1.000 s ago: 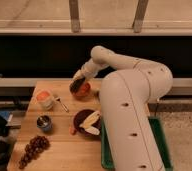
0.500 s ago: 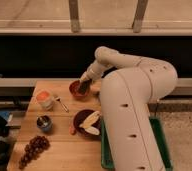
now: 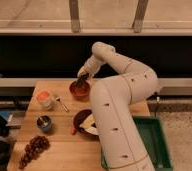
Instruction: Wipe red bowl with eraser
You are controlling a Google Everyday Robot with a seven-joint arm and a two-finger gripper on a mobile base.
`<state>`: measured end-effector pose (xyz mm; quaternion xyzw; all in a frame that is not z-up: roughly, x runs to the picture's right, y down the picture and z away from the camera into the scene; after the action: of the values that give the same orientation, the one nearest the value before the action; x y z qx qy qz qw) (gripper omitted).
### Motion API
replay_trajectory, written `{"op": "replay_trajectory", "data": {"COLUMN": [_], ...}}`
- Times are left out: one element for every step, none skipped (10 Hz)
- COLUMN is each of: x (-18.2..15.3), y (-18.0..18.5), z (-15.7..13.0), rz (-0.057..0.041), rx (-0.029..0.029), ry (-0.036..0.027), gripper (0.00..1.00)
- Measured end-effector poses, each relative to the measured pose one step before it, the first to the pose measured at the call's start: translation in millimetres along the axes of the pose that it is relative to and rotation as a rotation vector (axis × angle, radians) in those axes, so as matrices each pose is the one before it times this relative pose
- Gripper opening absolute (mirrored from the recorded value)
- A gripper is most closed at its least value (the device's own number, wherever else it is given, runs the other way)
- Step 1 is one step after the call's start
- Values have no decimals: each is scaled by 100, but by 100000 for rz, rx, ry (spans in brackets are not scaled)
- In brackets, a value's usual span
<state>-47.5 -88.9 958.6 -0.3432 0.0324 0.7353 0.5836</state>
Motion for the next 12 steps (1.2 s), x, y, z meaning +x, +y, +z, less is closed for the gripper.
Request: {"op": "replay_trajectory", "data": {"x": [242,850,1287,1299,1442,997,644,116,-545,-984,-1173,-1115], "y": [650,805,516,319,-221,-643,-1287,-752,-670,-676,-225,627], "z": [151,39,-3,-144,-230,-375,-263,-51,27,-66,199,382], "rz": [-1586,-2008,-1146,-426,208,600,2646,1647,1610,1111,245,-1040], "rx": [-753,-587,-303,-447,97,1435,4306,2928,2163,1626,1737,580], "ry": [170,185,672,617,915,243,-75,-60,-454,-623,-6,186], "gripper": [0,0,0,0,0,0,0,0,0,0,0,0]}}
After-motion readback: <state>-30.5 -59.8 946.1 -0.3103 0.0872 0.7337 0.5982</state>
